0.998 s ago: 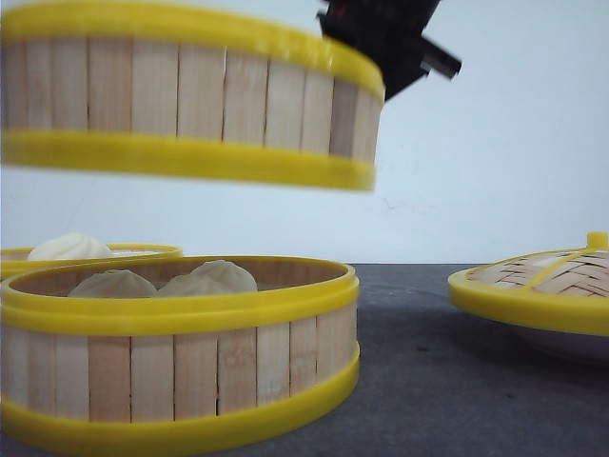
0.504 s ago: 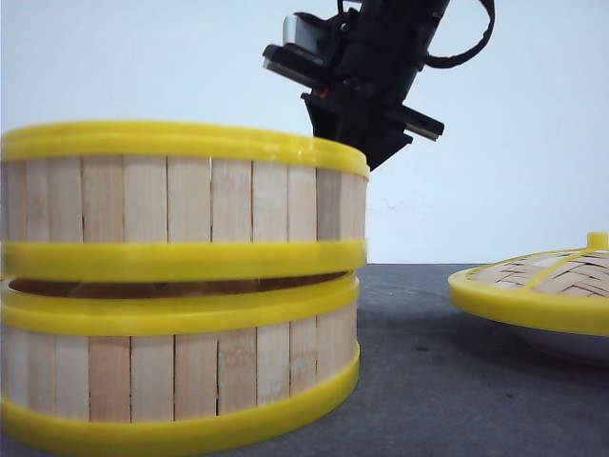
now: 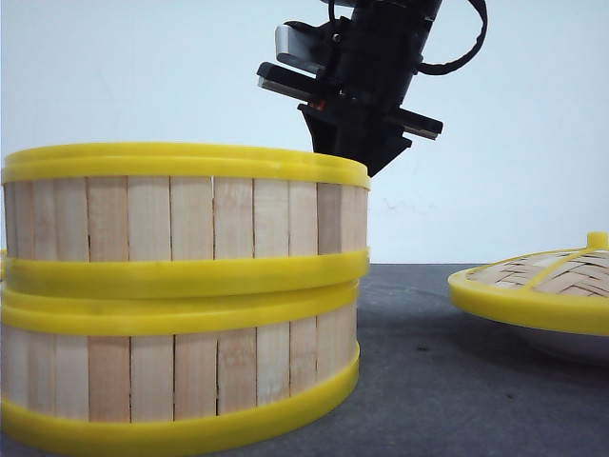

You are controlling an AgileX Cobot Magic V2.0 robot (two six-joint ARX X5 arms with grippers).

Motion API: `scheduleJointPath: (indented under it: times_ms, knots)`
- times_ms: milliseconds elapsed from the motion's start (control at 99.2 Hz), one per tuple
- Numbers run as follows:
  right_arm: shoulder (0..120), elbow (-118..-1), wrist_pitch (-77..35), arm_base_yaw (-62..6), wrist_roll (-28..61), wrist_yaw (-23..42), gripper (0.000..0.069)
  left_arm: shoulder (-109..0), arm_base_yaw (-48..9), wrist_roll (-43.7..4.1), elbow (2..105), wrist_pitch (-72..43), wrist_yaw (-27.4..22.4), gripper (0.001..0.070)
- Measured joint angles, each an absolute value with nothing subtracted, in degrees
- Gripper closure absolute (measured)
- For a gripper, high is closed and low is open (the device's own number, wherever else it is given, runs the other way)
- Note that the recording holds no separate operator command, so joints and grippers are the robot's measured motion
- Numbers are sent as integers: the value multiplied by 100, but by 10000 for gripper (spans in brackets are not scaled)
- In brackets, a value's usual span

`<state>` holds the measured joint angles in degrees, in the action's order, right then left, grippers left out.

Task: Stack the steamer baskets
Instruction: 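Carry the basket over the nearest basket and lower it on top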

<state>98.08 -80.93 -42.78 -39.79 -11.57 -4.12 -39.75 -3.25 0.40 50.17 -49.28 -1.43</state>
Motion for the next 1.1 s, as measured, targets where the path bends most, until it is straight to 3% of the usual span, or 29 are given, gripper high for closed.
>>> scheduleJointPath:
  times_ms: [998,1099]
  knots:
    - [9808,-8093,-4303,-4125,-1208,-121,664,-3975,-325,40,5017,-4928,-143,281]
    - [9808,-8093,-4294,-4125,-1223,-126,602,-3975,-325,40,5017,-4930,-143,281]
